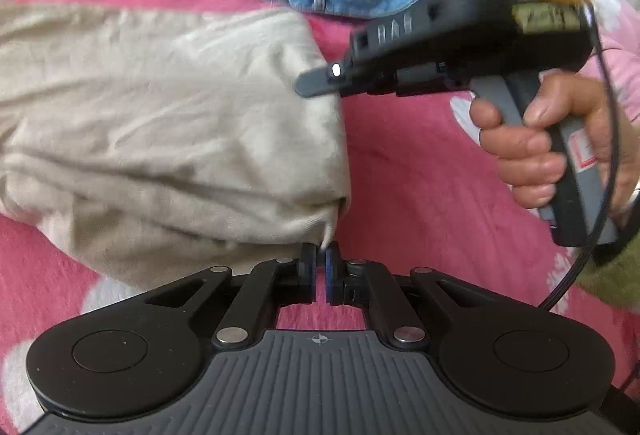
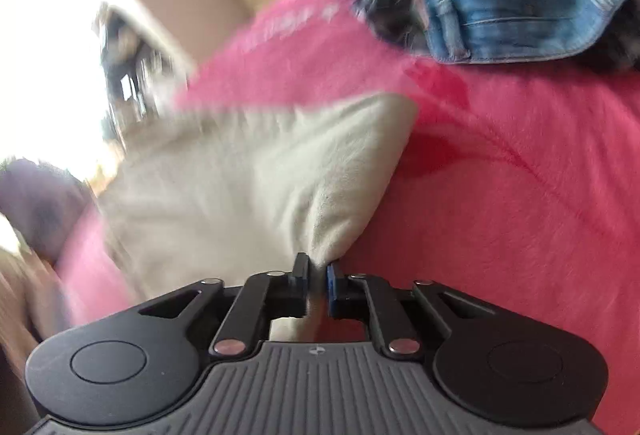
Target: Fold clothes
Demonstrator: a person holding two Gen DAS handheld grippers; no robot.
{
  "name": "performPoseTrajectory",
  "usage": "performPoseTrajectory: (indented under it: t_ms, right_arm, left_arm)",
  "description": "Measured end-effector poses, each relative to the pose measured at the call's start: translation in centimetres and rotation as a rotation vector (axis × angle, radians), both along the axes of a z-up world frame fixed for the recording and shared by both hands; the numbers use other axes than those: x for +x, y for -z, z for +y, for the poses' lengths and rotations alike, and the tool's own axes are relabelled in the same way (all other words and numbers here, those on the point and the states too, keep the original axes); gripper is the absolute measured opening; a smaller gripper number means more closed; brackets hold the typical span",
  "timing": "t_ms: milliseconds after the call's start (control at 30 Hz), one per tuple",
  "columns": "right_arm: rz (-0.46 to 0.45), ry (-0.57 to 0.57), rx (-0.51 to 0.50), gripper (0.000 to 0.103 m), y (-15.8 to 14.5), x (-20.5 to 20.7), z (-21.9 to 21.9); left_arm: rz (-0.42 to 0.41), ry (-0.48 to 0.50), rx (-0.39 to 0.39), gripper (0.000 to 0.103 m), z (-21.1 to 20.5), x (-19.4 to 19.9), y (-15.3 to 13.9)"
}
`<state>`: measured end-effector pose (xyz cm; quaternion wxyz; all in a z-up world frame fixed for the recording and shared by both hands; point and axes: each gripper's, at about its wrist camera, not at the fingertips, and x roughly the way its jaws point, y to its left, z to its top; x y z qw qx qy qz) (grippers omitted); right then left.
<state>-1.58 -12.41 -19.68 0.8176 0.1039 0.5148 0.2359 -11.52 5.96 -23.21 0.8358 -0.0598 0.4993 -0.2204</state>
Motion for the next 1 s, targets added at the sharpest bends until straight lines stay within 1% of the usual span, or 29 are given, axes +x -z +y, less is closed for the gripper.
performPoseTrajectory:
  t_ms: [33, 100, 133, 167, 233, 333, 400, 433, 467, 500, 533, 567, 600, 633, 767, 833, 867, 933, 1000]
  right_arm:
    - [0.023, 0.002, -0.024, 0.017, 0.6, 0.4, -0.1]
    - [0.065, 0.076, 0.045, 0.021, 0.3, 1.0, -1.7]
    - [0.05, 0.123, 0.04, 0.022, -0.2, 1.2, -2.3]
    - [0.034, 0.166, 0.039, 0.026, -0.7, 1.5, -2.8]
    - [0.001, 0.221, 0.065, 0.026, -1.7, 2.5, -3.7]
    - [-0.015, 0.221, 0.14, 0.026, -1.3, 5.1, -2.3]
    - [-0.013, 0.221, 0.176, 0.026, -0.6, 6.9, -1.2]
    - [0.022, 0.239, 0.173, 0.024, 0.8, 7.7, -0.7]
    - [0.054, 0.263, 0.17, 0.014, 2.0, 8.4, -0.5]
    - [0.077, 0.29, 0.176, 0.013, 2.5, 8.5, -0.6]
    - [0.091, 0.302, 0.193, 0.015, 2.1, 8.3, -1.0]
    - [0.104, 0.306, 0.205, 0.018, 1.6, 8.0, -1.4]
    - [0.115, 0.289, 0.213, 0.025, 0.9, 7.3, -1.7]
    - [0.123, 0.262, 0.234, 0.029, 0.2, 6.4, -2.0]
    - [0.166, 0.108, 0.314, 0.029, -2.3, 0.8, -2.6]
    - [0.176, 0.02, 0.331, 0.029, -3.4, -2.6, -1.4]
    - [0.164, -0.025, 0.317, 0.029, -4.0, -4.3, -0.5]
    - [0.056, -0.119, 0.183, 0.029, -5.1, -7.8, 2.5]
    - [-0.1, -0.224, -0.008, 0.029, -5.7, -10.5, 6.3]
  left_arm:
    - [0.021, -0.002, -0.01, 0.002, 0.2, 0.2, 0.4]
    - [0.021, 0.003, -0.03, 0.002, 0.4, 0.3, 0.5]
    - [0.017, 0.006, -0.04, 0.002, 0.5, 0.3, 0.4]
    - [0.021, 0.003, -0.053, 0.003, 0.6, 0.2, 0.4]
    - [0.039, -0.015, -0.079, 0.004, 0.8, 0.2, 0.6]
    - [0.051, -0.032, -0.093, 0.006, 0.9, 0.1, 0.7]
    - [0.039, -0.032, -0.075, 0.01, 0.8, -0.1, 0.5]
    - [0.037, -0.037, -0.066, 0.012, 0.9, -0.2, 0.4]
    - [0.038, -0.044, -0.058, 0.014, 1.1, -0.3, 0.3]
    - [0.041, -0.067, -0.063, 0.017, 1.7, -0.4, 0.3]
    - [0.044, -0.103, -0.078, 0.02, 2.5, -0.5, 0.3]
    - [0.047, -0.14, -0.094, 0.028, 3.3, -0.6, 0.3]
    - [0.05, -0.176, -0.11, 0.031, 4.1, -0.7, 0.3]
    - [0.054, -0.212, -0.125, 0.032, 4.9, -0.8, 0.3]
    - [0.066, -0.357, -0.187, 0.032, 8.2, -1.2, 0.2]
    - [0.073, -0.429, -0.218, 0.032, 9.8, -1.4, 0.2]
    - [0.076, -0.465, -0.233, 0.033, 10.7, -1.5, 0.2]
    - [0.082, -0.538, -0.264, 0.034, 12.3, -1.7, 0.2]
    - [0.079, -0.604, -0.293, 0.034, 13.7, -1.9, 0.2]
